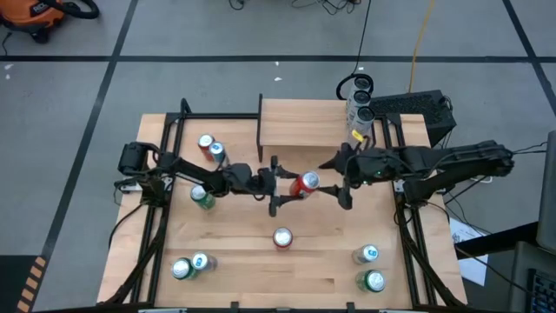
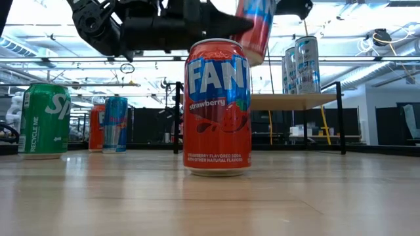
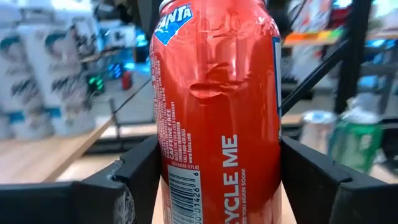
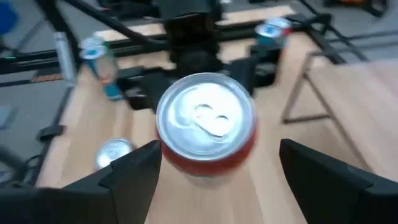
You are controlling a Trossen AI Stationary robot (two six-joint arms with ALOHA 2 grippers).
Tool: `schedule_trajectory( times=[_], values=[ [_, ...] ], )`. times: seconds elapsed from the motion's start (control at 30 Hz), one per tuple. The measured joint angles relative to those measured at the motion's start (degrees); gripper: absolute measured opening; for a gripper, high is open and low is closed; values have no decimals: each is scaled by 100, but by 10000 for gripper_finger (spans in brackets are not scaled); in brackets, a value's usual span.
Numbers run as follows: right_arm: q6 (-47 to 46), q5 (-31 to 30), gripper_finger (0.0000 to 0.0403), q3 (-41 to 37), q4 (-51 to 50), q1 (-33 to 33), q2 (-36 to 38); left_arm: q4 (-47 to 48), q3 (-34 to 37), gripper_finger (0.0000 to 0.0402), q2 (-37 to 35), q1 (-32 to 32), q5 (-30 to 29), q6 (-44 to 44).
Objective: Place canned beverage on shelf
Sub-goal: Put the bottom right red soda can on the shelf
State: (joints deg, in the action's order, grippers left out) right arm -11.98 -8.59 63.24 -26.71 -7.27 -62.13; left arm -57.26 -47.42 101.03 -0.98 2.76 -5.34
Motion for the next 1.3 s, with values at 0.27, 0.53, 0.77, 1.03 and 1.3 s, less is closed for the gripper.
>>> schedule_trajectory(
  times=[0.27, 0.53, 0.77, 1.03, 1.3],
  values=[
    [779, 124, 313, -2, 553, 4, -274, -126, 2, 260, 4, 146, 345, 6],
    [716, 81, 313, -2, 718, 11, -519, -135, 9, 260, 7, 176, 463, -10],
    [521, 191, 268, 2, 494, 181, -516, -143, 13, 260, 17, 177, 451, -4],
    [560, -154, 244, 324, 104, 208, -510, -78, 7, 296, 7, 271, -57, 22],
    [748, -983, 216, 1117, -719, 265, -508, -79, -15, 370, -66, 352, -994, -123]
  ],
)
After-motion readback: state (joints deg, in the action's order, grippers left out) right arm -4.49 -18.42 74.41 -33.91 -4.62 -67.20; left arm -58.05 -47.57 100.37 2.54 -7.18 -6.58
